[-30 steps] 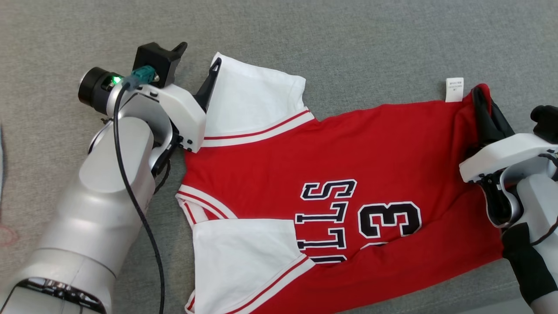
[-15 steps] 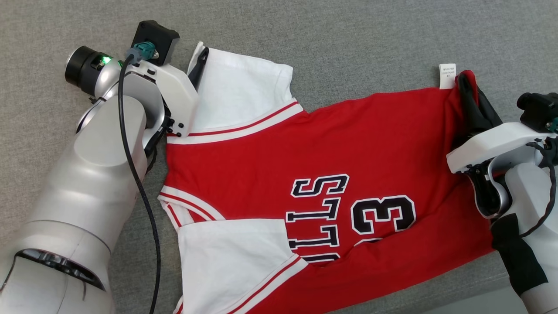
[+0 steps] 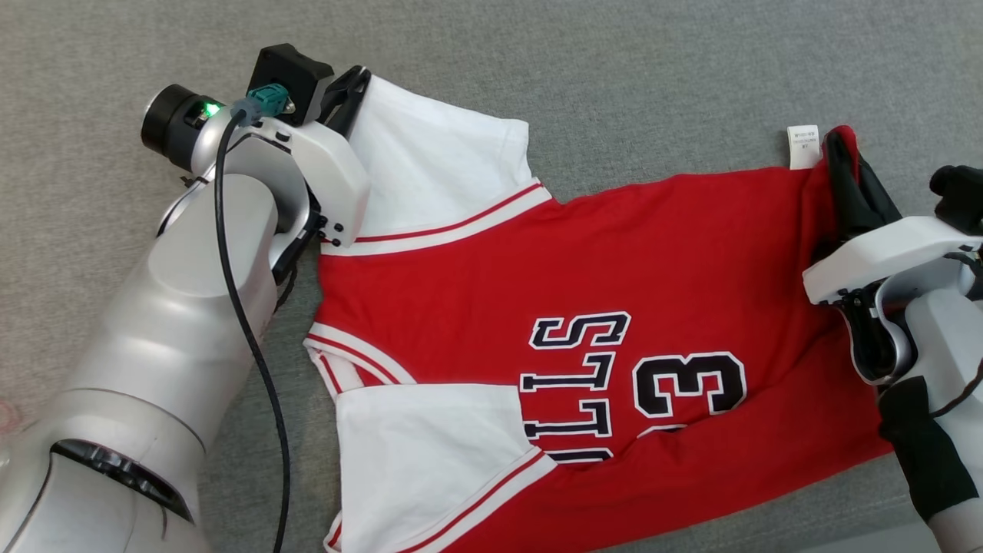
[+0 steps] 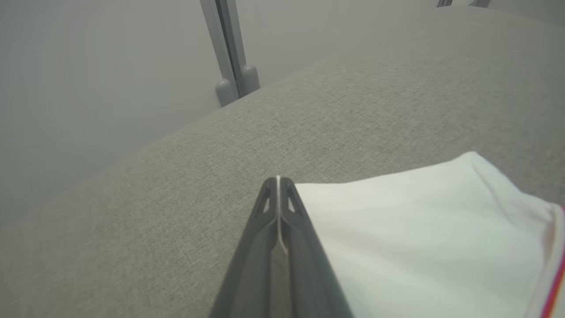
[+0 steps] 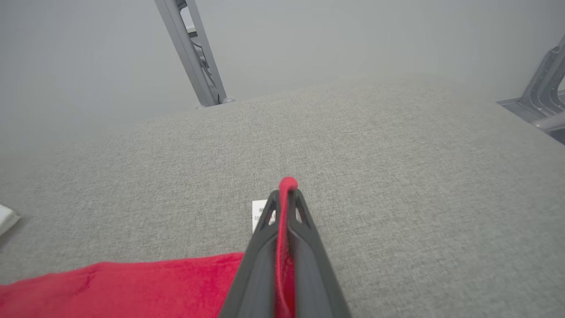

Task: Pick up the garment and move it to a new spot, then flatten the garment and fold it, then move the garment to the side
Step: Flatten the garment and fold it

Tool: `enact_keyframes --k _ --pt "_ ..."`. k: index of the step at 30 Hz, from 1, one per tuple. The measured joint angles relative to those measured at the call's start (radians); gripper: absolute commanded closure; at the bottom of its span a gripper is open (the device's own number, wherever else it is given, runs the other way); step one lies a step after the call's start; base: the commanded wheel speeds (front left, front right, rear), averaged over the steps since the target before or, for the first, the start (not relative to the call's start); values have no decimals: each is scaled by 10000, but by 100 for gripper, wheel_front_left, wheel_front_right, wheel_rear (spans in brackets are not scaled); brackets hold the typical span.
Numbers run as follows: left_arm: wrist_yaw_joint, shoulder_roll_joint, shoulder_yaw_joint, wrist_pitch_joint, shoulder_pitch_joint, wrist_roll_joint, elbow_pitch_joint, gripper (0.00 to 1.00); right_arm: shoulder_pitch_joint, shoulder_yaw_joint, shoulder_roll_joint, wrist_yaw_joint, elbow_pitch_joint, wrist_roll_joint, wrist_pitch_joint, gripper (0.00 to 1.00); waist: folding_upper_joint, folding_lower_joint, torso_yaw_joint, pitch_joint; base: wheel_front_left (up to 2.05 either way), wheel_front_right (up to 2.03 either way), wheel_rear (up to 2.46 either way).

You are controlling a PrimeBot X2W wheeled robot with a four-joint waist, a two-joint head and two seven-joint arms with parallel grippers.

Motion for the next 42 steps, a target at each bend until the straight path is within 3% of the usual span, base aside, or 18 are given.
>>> enact_keyframes --k 9,16,26,35,42 --pt "2 151 -548 -640 719 -1200 -1578 100 461 -692 -397 0 150 251 -2 100 0 0 574 -616 0 0 0" --pt "0 869 -357 -675 1774 -2056 -4006 100 1241 -1404 -802 0 228 71 -2 100 1 0 1287 -1326 0 0 0" --pt "0 1680 -359 -685 3604 -2180 -6332 100 2170 -1977 -1281 0 146 -213 -2 100 0 0 1985 -2138 0 0 0" --pt "79 2190 -6 -686 4959 -2088 -7265 100 2784 -2186 -1695 2 4 -368 -2 100 0 0 2222 -2542 0 0 0" --pt "73 2627 -462 -623 5809 -1998 -7950 100 3072 -2134 -1952 2 33 -545 -2 100 0 0 2290 -2825 0 0 0"
